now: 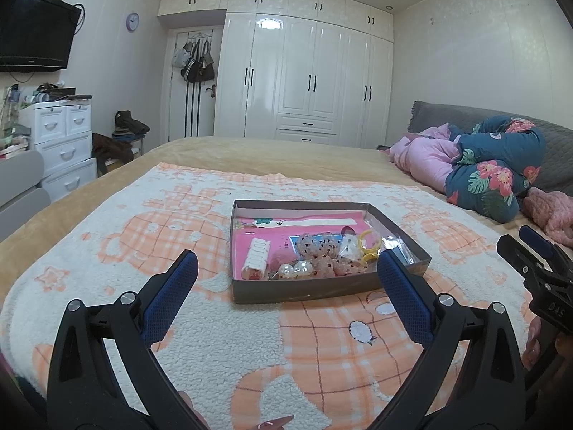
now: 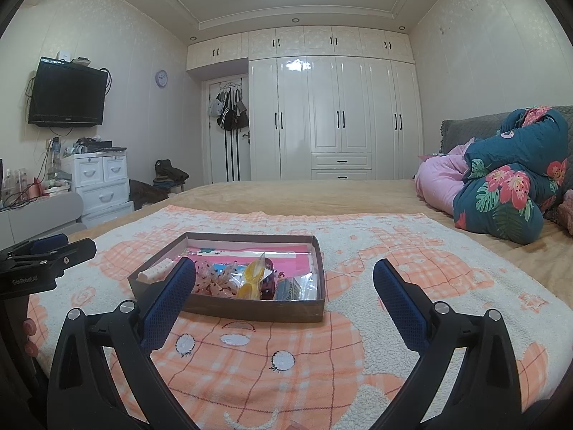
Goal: Organize jewelry
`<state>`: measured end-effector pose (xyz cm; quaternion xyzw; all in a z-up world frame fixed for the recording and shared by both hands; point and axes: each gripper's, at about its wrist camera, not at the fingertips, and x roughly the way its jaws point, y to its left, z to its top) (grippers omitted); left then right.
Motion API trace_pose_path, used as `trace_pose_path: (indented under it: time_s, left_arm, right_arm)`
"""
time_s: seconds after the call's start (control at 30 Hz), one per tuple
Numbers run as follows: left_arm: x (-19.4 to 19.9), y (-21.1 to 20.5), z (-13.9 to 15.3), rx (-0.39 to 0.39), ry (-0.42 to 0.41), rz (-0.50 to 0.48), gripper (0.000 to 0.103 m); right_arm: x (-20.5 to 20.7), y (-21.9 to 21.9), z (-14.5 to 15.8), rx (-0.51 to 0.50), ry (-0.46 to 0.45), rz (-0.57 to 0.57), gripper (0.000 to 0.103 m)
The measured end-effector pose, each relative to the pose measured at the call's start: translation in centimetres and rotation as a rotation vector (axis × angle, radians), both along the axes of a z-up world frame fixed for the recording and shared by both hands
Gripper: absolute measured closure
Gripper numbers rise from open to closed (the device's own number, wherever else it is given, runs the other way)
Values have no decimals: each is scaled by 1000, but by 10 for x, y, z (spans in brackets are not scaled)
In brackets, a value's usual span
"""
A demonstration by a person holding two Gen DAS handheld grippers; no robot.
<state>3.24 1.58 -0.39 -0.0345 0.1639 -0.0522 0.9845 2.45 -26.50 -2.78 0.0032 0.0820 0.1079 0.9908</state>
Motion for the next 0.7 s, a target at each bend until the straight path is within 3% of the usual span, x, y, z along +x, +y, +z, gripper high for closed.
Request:
trace_pose_path:
  time_s: [0.7]
  left_arm:
    - [0,4,1,-2,2,5,11]
  right_arm:
    - [-1,0,0,-3,0,1,6]
